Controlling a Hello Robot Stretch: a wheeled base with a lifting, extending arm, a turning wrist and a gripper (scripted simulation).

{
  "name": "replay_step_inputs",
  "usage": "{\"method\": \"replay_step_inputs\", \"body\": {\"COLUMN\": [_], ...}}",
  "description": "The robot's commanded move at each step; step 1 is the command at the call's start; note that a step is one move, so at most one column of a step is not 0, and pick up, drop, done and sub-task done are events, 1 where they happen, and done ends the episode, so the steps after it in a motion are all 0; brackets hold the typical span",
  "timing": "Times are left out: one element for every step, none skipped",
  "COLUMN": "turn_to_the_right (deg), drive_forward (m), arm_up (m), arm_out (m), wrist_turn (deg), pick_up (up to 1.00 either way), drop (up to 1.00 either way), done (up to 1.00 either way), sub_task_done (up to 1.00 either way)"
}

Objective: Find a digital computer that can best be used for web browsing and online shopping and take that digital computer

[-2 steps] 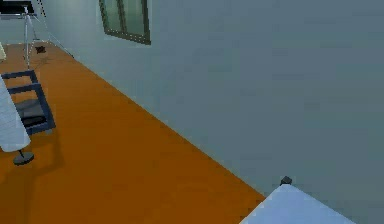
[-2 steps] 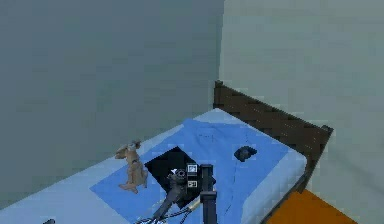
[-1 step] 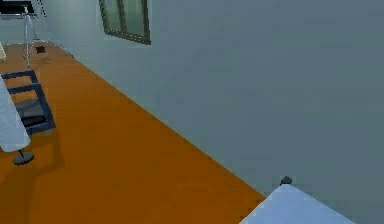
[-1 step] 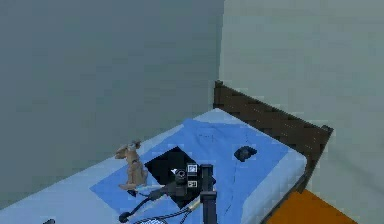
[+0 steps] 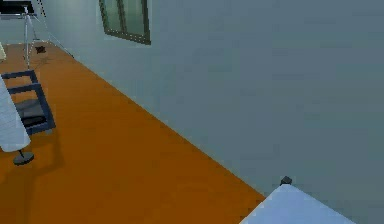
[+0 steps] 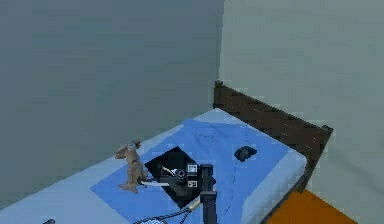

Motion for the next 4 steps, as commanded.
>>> {"method": "replay_step_inputs", "body": {"turn_to_the_right": [0.0, 0.0, 0.0, 0.0], "drive_forward": [0.00, 0.00, 0.00, 0.00], "arm_up": [0.00, -0.30, 0.00, 0.10], "arm_out": [0.00, 0.00, 0.00, 0.00], "wrist_turn": [36.0, 0.0, 0.0, 0.0], "pick_up": [0.00, 0.00, 1.00, 0.00], "drop": [0.00, 0.00, 0.00, 0.00], "done": [0.00, 0.00, 0.00, 0.00], "sub_task_done": [0.00, 0.00, 0.00, 0.00]}}
